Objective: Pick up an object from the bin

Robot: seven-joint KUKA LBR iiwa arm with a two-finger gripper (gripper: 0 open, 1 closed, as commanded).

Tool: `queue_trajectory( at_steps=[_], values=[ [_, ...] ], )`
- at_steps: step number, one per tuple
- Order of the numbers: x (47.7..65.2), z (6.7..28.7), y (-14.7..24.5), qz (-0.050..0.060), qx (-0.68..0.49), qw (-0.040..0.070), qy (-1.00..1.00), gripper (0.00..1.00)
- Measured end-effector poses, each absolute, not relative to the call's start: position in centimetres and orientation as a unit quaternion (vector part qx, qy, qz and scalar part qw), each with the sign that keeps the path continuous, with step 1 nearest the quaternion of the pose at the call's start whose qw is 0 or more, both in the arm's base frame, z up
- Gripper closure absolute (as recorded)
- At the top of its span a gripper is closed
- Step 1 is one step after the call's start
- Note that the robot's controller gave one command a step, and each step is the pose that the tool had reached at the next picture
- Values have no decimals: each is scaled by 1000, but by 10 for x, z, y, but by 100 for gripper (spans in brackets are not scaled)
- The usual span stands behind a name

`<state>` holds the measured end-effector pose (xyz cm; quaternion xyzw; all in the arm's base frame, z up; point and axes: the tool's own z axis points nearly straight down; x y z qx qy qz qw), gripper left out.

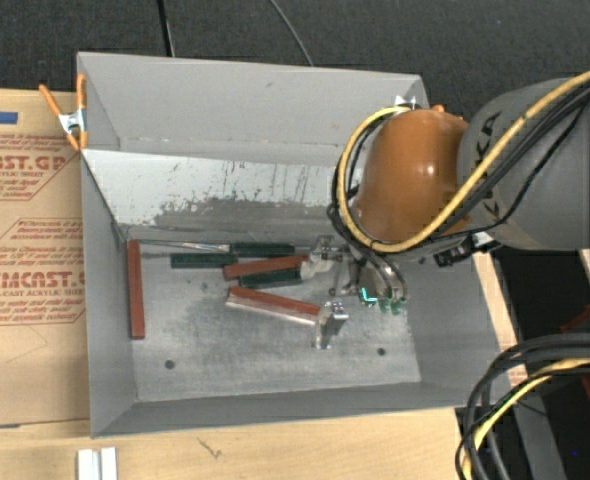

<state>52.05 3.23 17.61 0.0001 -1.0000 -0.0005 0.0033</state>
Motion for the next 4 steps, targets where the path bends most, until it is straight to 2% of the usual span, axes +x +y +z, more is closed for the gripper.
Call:
queue_trajectory(
  at_steps=[2, 3, 4],
  values=[
    [520, 174, 33, 0, 39, -1, -999, 0],
    [538, 129, 24, 0, 115, -5, -993, 0],
    [537, 89, 19, -1, 116, 1, -993, 0]
  ],
)
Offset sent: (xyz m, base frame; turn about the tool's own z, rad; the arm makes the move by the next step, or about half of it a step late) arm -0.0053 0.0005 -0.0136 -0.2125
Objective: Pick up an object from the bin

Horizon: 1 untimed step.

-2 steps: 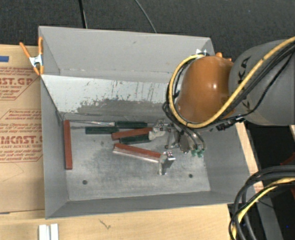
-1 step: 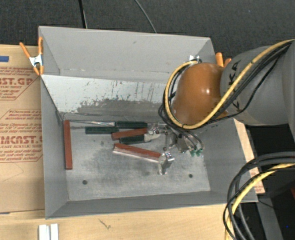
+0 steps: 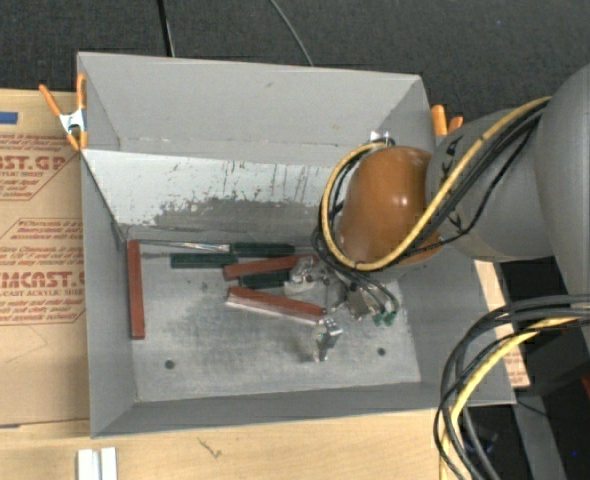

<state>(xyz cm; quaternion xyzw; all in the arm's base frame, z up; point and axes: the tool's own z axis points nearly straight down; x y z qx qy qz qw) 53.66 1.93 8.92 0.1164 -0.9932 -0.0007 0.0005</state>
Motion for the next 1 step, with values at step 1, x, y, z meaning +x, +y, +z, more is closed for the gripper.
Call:
queue_trajectory(
  at_steps=[1],
  values=[
    [537, 82, 22, 0, 99, 1, -995, 0]
  ],
)
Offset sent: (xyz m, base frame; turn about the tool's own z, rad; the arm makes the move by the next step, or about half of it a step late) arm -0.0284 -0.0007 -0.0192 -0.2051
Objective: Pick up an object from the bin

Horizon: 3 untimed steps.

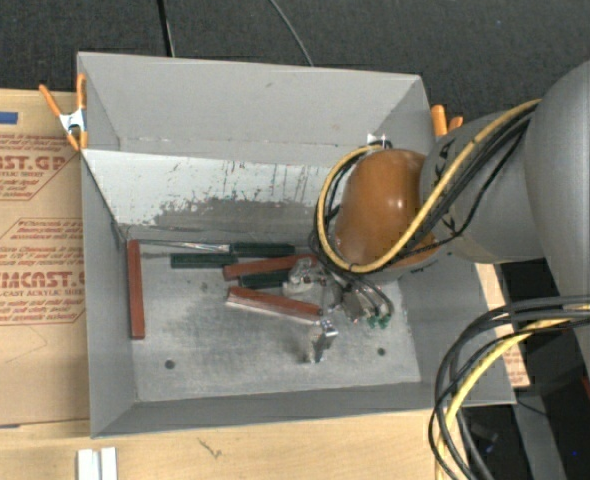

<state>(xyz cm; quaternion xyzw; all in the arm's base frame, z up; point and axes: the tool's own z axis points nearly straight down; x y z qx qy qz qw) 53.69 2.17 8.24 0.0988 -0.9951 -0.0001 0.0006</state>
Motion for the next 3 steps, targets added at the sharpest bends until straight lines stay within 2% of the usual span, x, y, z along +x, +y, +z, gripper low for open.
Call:
queue_trajectory(
  at_steps=[1, 2, 3],
  values=[
    [535, 80, 25, 0, 93, 0, -996, 0],
    [517, 88, 22, -1, 187, 3, -982, 0],
    [561, 78, 65, 0, 225, -8, -974, 100]
  ],
)
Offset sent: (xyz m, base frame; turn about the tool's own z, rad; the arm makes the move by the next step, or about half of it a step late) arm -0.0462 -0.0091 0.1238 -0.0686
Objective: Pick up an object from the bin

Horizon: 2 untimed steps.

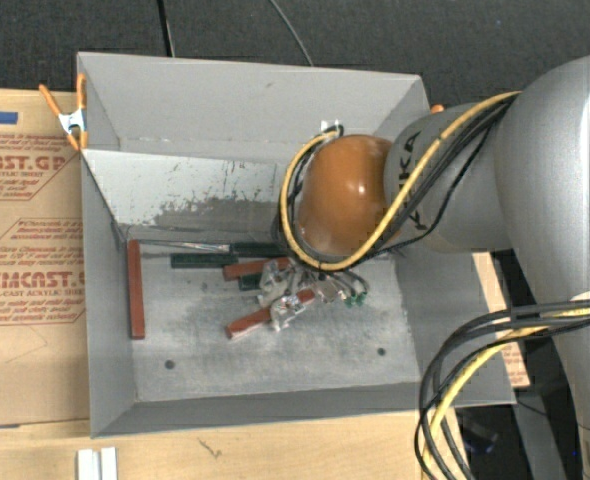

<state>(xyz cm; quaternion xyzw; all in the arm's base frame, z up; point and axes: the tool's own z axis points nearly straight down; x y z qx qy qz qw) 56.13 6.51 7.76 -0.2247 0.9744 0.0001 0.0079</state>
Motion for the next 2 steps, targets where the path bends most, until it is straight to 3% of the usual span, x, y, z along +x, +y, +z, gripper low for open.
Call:
queue_trajectory(
  at_steps=[1, 2],
  values=[
    [561, 78, 65, 0, -225, 8, 974, 100],
    [562, 232, 62, 0, -204, 3, 979, 100]
  ],
)
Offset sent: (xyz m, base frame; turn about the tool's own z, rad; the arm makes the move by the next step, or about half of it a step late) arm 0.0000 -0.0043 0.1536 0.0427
